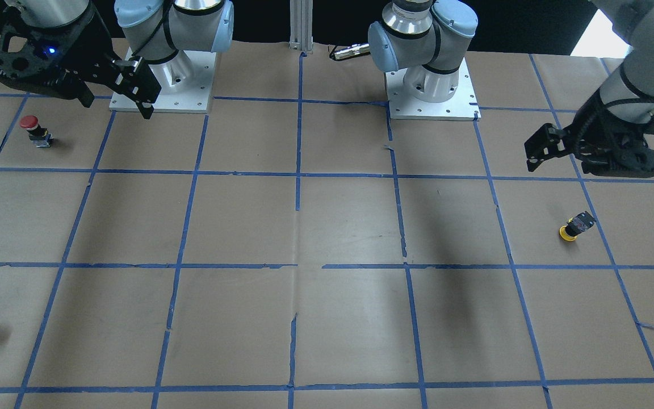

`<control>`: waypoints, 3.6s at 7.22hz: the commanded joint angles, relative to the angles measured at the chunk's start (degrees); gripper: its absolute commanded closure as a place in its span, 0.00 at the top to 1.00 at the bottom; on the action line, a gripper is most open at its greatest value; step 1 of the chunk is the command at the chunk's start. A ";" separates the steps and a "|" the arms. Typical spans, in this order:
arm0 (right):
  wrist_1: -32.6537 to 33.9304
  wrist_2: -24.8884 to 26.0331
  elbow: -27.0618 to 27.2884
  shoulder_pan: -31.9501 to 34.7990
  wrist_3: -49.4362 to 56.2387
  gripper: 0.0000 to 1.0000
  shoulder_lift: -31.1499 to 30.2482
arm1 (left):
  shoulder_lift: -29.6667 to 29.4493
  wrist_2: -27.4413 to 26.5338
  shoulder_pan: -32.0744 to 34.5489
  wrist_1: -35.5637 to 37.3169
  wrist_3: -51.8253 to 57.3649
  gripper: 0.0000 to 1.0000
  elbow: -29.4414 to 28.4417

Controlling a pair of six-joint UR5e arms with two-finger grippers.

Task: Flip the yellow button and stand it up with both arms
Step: 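Move the left gripper down toward the yellow button lying on its side, then close the left gripper on the yellow button's black base and lift, then carry the button toward the table center while the right gripper approaches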

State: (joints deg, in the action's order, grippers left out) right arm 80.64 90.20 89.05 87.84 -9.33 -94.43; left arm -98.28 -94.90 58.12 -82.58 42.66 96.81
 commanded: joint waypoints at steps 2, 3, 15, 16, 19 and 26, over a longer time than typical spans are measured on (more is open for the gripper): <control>-0.13 0.07 0.07 0.14 0.01 1.00 -0.15 | -8.23 -0.11 -5.27 11.01 25.19 0.99 0.22; 0.13 -0.11 0.07 0.31 0.01 1.00 -0.15 | -8.60 -0.02 -5.82 13.04 35.20 0.99 0.31; -0.04 1.30 1.22 0.14 0.45 1.00 0.12 | -8.86 2.17 -9.07 30.61 55.68 0.63 15.16; 0.05 1.47 1.30 0.14 0.54 1.00 0.29 | -8.95 2.09 -9.07 31.24 55.60 0.51 15.34; -0.31 1.47 1.30 0.23 -0.42 1.00 0.38 | -8.43 1.91 -9.07 30.73 54.73 0.18 14.47; -0.48 -0.37 1.20 0.49 -0.08 1.00 -1.02 | 3.61 35.31 10.22 -18.58 27.25 0.16 8.94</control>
State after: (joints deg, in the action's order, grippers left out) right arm 80.45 89.68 89.58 88.33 -9.61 -94.96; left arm -95.70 -69.12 63.38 -89.90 75.32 107.78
